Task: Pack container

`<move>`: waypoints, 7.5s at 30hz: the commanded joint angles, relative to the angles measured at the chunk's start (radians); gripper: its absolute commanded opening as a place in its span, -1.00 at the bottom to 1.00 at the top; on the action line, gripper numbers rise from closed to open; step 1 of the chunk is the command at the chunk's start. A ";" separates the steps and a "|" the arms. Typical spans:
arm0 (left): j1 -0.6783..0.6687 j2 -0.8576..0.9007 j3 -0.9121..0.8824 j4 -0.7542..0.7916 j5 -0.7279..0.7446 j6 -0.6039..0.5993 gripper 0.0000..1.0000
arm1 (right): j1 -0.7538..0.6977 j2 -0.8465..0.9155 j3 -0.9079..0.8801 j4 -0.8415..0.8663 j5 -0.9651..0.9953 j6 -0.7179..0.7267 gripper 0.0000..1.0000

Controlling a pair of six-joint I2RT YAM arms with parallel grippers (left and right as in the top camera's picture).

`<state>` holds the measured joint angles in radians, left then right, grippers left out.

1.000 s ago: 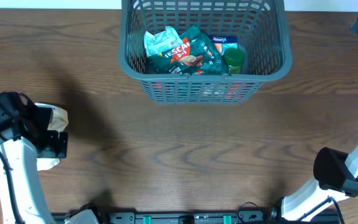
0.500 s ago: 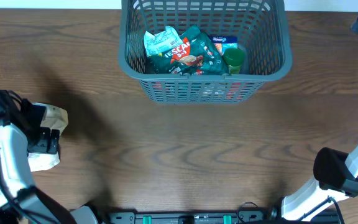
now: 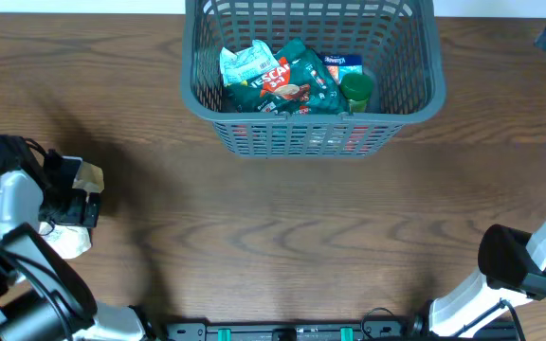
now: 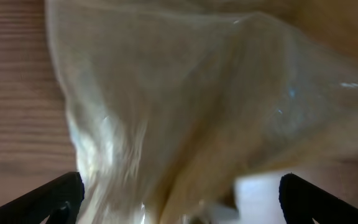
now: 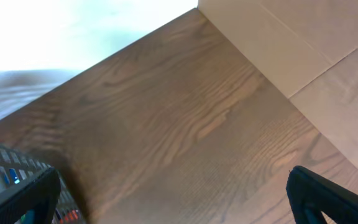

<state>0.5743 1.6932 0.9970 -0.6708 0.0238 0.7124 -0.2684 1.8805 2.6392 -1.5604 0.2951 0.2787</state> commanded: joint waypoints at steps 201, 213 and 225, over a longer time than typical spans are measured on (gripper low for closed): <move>-0.695 -0.607 0.688 -0.202 -0.495 -1.093 0.97 | -0.005 0.003 -0.001 -0.004 0.003 0.013 0.98; -0.695 -0.874 0.421 -0.119 -0.495 -1.227 0.97 | -0.005 0.003 -0.001 -0.004 0.003 0.013 0.98; -0.695 -1.011 0.082 -0.018 -0.427 -1.437 0.97 | -0.005 0.003 -0.001 -0.004 0.003 0.013 0.99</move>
<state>-0.1242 0.6983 1.1278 -0.7128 -0.4419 -0.6643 -0.2684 1.8805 2.6392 -1.5608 0.2947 0.2790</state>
